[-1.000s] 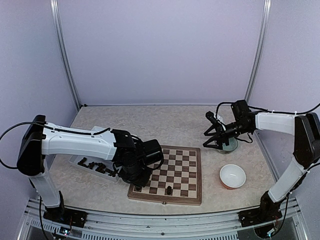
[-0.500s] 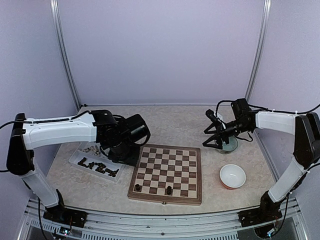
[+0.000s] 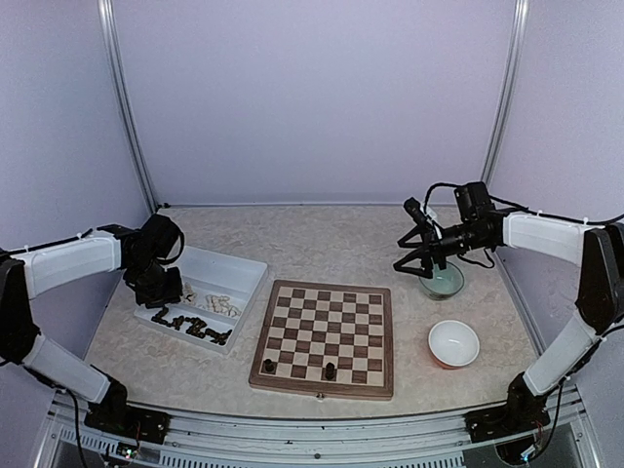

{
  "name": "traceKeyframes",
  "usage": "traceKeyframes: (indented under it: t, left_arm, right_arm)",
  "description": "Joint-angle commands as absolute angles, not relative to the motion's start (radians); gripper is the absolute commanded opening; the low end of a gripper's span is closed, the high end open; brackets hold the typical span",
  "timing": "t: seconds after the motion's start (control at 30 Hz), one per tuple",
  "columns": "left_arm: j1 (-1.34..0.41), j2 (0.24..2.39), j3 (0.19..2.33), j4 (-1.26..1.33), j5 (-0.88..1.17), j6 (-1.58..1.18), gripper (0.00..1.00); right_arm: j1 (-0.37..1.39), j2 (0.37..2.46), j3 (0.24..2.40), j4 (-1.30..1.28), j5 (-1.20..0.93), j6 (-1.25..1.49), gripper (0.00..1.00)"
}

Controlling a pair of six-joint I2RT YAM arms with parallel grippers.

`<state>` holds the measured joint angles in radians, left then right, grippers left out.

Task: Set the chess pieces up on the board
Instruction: Pick up the chess pile from the storage box.

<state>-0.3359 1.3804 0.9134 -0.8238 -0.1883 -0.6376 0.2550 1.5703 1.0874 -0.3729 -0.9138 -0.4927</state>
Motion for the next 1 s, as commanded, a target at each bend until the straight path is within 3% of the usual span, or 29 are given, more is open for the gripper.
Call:
traceKeyframes:
  t: [0.0,0.37,0.77,0.97]
  left_arm:
    - [-0.324,1.468,0.925,-0.731,-0.162,-0.560,0.34]
    - [-0.313,1.576,0.959,-0.758,-0.249,-0.603,0.31]
    - [-0.179,1.591,0.992,-0.817,-0.270,-0.531,0.42]
    - [-0.159,1.649,0.989,-0.802,-0.242,-0.493,0.42]
  right_arm:
    - [0.259,1.588,1.103,-0.401,-0.942,-0.509,0.99]
    - [0.259,1.623,1.106,-0.421,-0.952,-0.534,0.99]
    - [0.259,1.635,1.112,-0.436,-0.968,-0.547,0.98]
    - [0.259,1.640,1.112,-0.438,-0.975,-0.548,0.98]
